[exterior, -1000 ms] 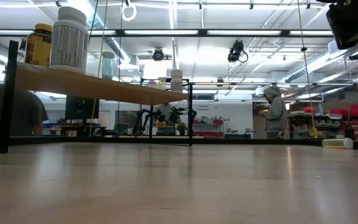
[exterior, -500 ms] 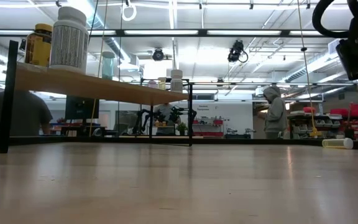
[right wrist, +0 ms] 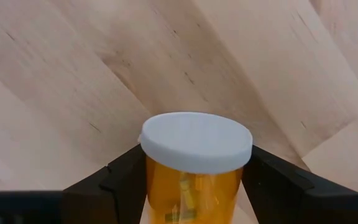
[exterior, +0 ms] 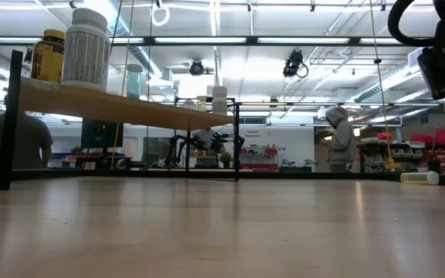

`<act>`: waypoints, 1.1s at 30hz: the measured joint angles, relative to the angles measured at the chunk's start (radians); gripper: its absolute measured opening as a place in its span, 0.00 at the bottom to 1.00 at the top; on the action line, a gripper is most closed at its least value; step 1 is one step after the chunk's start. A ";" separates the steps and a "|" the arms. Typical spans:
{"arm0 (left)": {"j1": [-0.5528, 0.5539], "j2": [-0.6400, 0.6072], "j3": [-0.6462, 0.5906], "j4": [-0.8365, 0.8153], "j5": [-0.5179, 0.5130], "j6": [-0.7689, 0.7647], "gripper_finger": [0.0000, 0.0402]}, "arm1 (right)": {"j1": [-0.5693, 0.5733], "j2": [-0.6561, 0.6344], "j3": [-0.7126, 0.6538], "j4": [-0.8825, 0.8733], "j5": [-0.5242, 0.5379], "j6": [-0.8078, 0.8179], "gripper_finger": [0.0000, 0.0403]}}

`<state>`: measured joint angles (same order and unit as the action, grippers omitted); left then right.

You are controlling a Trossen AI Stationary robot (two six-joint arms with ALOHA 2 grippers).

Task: Pick and place medicine bottles onto shelf by color
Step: Put the bottom left orange pill bottle on the shelf

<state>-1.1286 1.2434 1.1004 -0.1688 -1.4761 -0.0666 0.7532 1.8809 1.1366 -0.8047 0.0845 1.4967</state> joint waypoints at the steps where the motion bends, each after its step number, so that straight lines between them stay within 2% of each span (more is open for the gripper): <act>1: 0.000 0.000 0.000 0.000 0.000 0.000 0.43 | 0.000 0.000 0.000 0.000 0.000 0.000 0.59; 16: 0.000 0.000 0.000 0.000 0.000 0.000 0.43 | -0.003 -0.001 0.003 0.017 -0.009 -0.038 0.55; 24: 0.000 0.000 0.000 0.000 0.000 -0.001 0.43 | -0.010 -0.002 0.075 0.011 0.059 -0.116 0.55; 33: 0.000 0.000 0.000 0.000 0.000 -0.001 0.43 | -0.011 -0.002 0.081 -0.002 0.089 -0.126 0.53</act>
<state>-1.1286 1.2434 1.1004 -0.1687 -1.4761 -0.0677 0.7425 1.8793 1.2175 -0.8064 0.1737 1.3711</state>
